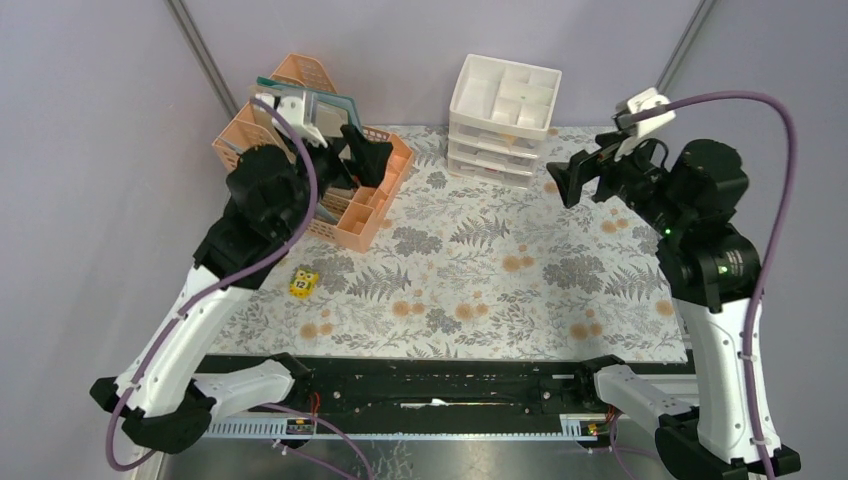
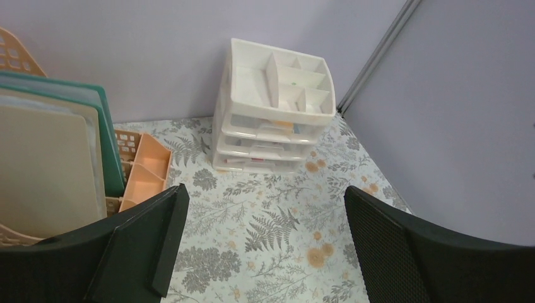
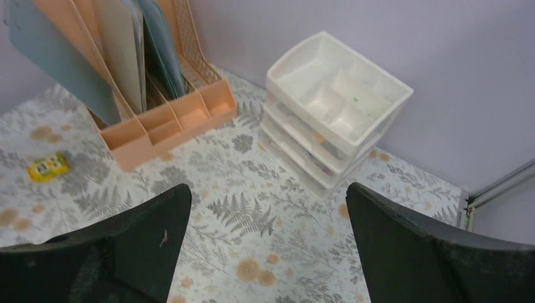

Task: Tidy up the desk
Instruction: Reset both arms

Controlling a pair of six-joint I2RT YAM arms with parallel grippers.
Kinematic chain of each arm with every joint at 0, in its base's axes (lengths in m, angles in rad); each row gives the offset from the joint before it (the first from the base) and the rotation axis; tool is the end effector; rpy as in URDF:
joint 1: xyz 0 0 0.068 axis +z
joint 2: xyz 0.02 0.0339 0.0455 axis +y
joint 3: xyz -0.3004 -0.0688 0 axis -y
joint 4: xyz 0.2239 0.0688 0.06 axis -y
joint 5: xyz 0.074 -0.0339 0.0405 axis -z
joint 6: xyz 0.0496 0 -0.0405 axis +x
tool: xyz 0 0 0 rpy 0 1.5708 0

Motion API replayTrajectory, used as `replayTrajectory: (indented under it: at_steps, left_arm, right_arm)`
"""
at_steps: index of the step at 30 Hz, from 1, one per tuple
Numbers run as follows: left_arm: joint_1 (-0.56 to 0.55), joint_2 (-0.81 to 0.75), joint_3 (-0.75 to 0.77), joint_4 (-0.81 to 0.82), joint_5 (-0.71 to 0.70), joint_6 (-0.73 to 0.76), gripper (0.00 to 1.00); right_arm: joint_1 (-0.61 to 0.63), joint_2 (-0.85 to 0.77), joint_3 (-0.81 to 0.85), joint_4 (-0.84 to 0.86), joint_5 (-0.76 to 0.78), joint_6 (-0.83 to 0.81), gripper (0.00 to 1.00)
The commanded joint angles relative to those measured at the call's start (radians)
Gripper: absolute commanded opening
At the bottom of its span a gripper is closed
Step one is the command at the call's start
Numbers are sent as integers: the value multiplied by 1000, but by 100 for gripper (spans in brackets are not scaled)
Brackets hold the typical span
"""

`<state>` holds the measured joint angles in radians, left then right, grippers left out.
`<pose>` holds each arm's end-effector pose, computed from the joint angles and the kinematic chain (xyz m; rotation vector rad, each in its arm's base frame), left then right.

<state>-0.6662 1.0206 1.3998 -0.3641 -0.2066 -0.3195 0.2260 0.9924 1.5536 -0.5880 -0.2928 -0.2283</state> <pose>0.1409 -0.0978 0.5100 0.1088 1.5854 -0.6148 0.1282 0.0442 0.5317 -0.5786 1.4931 0.2319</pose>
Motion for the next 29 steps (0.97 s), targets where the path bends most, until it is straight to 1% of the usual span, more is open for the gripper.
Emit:
replayTrajectory:
  at_steps: [1, 4, 7, 11, 18, 26, 29]
  left_arm:
    - [72, 66, 172, -91, 164, -14, 99]
    - [76, 72, 221, -95, 183, -14, 99]
    - [76, 60, 235, -102, 200, -9, 99]
    - [76, 24, 219, -108, 202, -3, 99]
    - [76, -29, 185, -116, 191, 2, 99]
    - [76, -63, 143, -105, 198, -4, 99]
    - [76, -72, 130, -97, 202, -8, 99]
  right_arm:
    - [-4, -2, 118, -25, 10, 147, 100]
    - [-5, 9, 152, -43, -4, 149, 100]
    - [-4, 5, 149, -46, 10, 144, 100]
    - [-4, -5, 138, -34, 38, 186, 100]
    - [-4, -20, 119, -15, 137, 291, 100]
    - [-6, -37, 86, -7, 152, 297, 100]
    - [-5, -41, 67, 0, 130, 295, 100]
